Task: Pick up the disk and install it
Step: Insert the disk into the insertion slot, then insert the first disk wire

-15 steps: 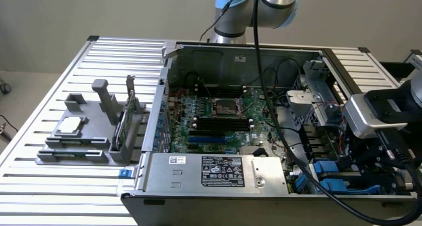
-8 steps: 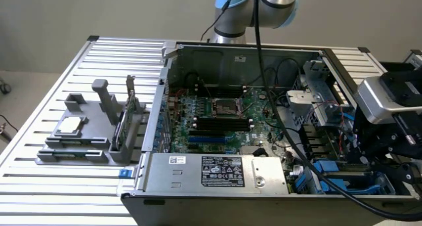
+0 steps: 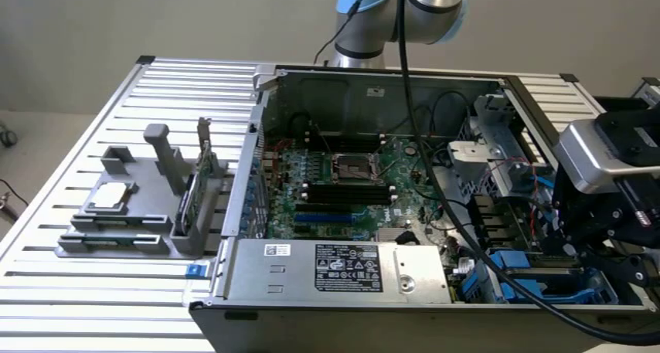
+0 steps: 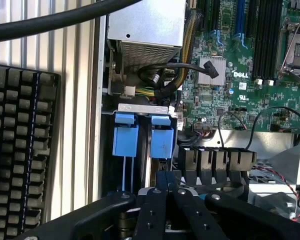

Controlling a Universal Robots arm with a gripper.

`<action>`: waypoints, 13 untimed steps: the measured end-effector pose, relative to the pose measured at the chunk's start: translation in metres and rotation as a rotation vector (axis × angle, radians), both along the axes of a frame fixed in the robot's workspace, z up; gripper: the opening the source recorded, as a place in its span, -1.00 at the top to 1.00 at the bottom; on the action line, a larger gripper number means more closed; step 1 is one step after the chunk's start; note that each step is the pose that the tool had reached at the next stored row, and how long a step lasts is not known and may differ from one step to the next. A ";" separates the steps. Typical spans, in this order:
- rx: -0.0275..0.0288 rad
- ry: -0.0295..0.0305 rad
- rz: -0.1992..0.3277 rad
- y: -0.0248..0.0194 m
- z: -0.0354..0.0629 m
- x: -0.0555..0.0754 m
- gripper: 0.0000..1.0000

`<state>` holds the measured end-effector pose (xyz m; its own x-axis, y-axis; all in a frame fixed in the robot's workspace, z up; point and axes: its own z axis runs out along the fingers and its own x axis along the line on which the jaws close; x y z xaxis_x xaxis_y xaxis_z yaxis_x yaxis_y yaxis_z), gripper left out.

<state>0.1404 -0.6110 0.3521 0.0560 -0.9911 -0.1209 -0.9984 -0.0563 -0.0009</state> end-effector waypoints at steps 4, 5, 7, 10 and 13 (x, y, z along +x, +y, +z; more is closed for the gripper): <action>0.0000 0.0000 0.000 0.0000 0.0000 0.000 0.79; 0.0000 0.0000 0.000 0.0000 0.0000 0.000 0.79; 0.0000 0.0000 0.000 0.0000 0.0000 0.000 0.79; 0.0000 0.0000 0.000 0.0000 0.0000 0.000 0.79; -0.0001 0.0000 0.000 0.0000 0.0000 0.000 0.79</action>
<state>0.1404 -0.6110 0.3521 0.0559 -0.9911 -0.1208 -0.9984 -0.0562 -0.0009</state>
